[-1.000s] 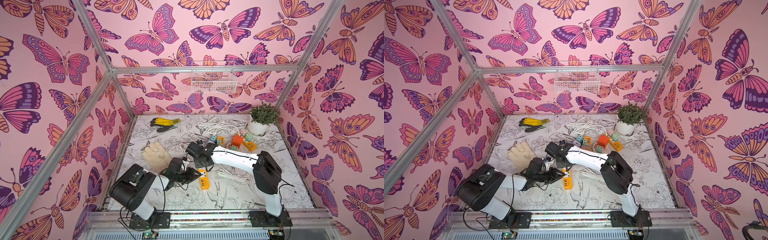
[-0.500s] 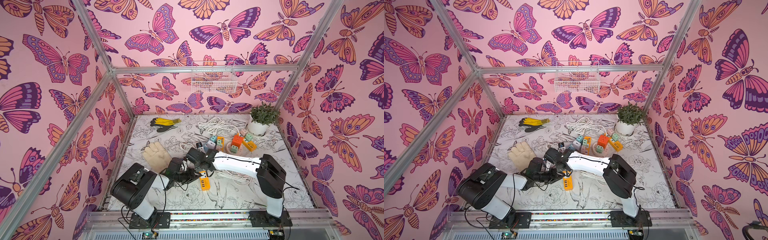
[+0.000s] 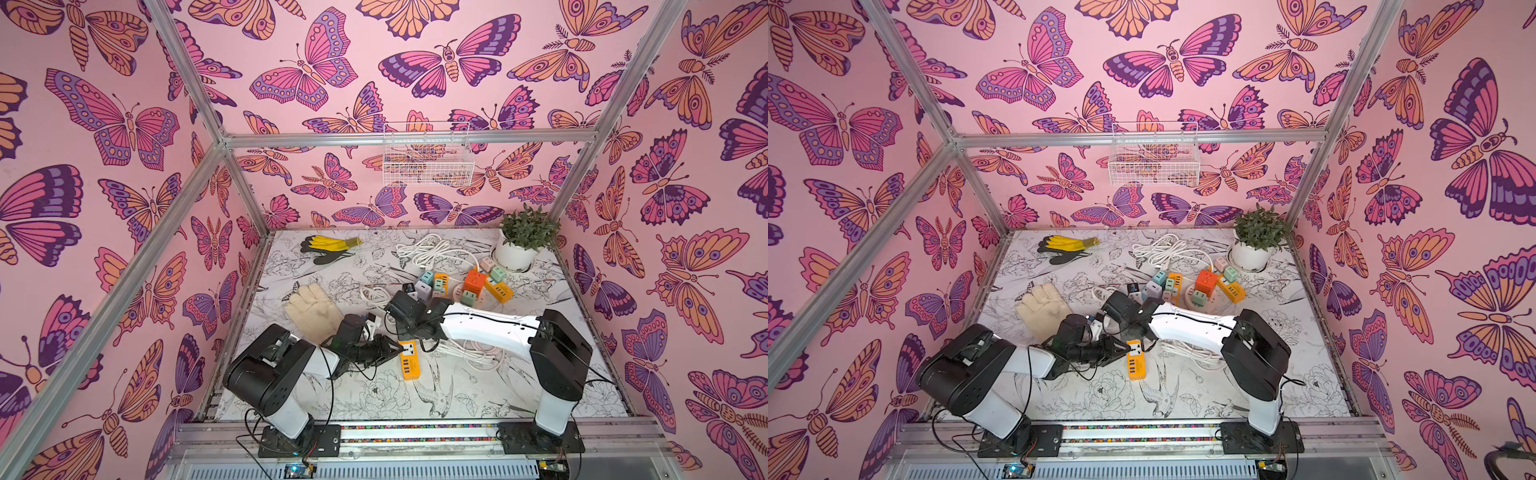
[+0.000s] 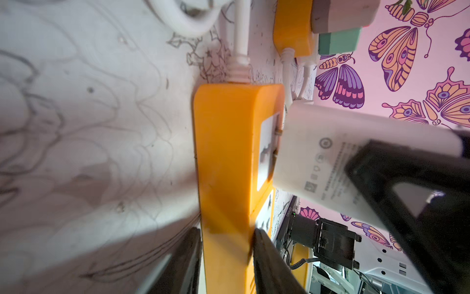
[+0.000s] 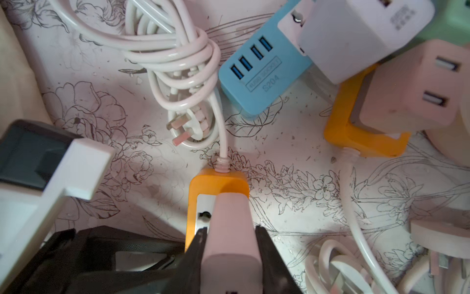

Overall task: Pull the plug off the socket
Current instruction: Remove the plug from the socket.

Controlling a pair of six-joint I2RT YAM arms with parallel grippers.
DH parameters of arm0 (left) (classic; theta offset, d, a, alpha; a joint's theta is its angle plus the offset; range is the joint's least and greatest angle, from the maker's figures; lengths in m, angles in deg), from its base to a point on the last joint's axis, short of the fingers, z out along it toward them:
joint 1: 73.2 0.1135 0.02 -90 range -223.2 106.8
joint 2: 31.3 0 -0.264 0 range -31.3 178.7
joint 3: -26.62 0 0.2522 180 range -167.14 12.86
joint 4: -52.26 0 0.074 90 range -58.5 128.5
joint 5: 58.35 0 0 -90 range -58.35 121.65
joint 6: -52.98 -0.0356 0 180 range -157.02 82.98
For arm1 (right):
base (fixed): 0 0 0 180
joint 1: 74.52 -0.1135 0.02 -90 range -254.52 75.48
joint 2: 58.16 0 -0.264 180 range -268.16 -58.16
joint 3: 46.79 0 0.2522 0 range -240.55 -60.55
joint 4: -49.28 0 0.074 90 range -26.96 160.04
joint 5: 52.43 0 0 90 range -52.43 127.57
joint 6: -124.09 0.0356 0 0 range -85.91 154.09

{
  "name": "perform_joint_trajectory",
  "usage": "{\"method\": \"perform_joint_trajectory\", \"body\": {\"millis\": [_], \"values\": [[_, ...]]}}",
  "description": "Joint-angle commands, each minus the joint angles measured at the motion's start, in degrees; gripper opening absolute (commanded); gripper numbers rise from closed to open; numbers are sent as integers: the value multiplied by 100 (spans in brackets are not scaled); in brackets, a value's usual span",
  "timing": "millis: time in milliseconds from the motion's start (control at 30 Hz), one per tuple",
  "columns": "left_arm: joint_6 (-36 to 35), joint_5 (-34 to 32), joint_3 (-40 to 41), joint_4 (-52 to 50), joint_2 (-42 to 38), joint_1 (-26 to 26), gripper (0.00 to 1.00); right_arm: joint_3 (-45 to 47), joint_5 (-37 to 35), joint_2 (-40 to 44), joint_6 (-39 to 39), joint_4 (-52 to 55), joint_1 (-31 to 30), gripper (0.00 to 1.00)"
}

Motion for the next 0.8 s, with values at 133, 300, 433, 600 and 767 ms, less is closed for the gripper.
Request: {"method": "perform_joint_trajectory", "body": {"millis": [133,300,433,600,767], "values": [[-58,-1293,242,-1446,475,131,37,-1760,-694,-604,-163,1510,-450,30],[-63,-1303,281,-1448,417,155,37,-1755,-375,-318,-285,1579,-29,30],[-84,-1270,300,-1449,332,173,38,-849,-341,565,-437,978,81,30],[-390,-820,204,-1462,-214,166,44,625,218,2036,-593,-337,199,30],[-1002,-523,-225,-2203,-1528,165,55,2484,1478,3391,-851,-2475,545,29]]}}
